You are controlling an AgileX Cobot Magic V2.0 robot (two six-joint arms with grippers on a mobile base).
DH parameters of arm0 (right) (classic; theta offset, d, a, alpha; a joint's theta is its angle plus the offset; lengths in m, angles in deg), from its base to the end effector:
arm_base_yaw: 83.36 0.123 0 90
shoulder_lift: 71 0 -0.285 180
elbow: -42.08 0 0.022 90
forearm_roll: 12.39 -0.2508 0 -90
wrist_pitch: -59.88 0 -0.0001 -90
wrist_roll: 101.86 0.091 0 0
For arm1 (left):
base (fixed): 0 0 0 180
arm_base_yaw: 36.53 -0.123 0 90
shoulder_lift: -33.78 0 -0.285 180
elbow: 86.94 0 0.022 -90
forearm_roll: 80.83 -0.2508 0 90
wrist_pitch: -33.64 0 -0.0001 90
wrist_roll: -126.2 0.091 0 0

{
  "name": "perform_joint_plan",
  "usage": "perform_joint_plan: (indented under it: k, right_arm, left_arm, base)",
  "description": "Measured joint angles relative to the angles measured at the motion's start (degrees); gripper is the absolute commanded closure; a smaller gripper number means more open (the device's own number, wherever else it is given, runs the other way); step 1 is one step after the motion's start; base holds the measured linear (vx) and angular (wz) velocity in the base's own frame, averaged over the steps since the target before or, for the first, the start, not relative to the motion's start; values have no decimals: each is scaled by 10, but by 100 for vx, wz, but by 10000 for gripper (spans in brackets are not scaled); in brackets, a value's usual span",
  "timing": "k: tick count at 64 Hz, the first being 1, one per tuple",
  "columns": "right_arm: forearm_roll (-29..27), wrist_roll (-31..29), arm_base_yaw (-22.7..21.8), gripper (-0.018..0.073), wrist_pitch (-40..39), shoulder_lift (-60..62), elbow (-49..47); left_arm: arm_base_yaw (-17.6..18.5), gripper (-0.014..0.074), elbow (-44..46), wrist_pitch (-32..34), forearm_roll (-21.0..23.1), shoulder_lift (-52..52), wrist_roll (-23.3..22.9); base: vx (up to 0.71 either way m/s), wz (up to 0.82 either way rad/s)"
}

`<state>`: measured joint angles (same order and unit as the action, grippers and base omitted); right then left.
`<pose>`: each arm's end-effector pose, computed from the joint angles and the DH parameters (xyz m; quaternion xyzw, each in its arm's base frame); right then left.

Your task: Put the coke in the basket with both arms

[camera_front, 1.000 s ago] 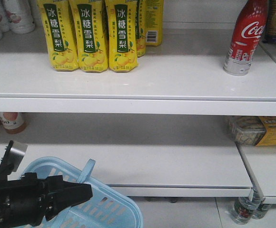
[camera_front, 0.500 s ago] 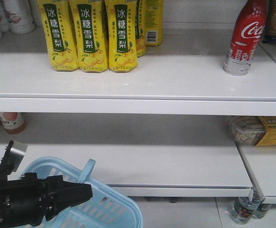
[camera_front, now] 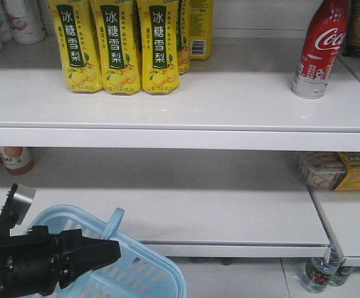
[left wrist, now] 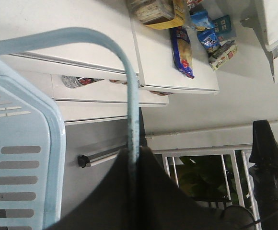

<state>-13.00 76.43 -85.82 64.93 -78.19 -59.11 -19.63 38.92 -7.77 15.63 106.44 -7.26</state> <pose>0.0568 -0.0024 0.1963 0.0081 0.7135 -0.0214 0.7003 0.1622 -0.1119 0.2270 -0.0818 0.8295 -0.5124 0.2064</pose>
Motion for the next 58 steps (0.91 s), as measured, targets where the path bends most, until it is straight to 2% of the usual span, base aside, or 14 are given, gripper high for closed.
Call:
perform_joint_plan:
  k: [35, 58]
  right_arm:
    - [0, 0, 0, 569, -5, 0, 0]
    - [-24, 6, 0, 569, -9, 0, -7]
  left_arm:
    - [0, 602, 0, 0, 0, 0, 0]
    - [0, 602, 0, 0, 0, 0, 0]
  base:
    - [0, 0]
    - [0, 0]
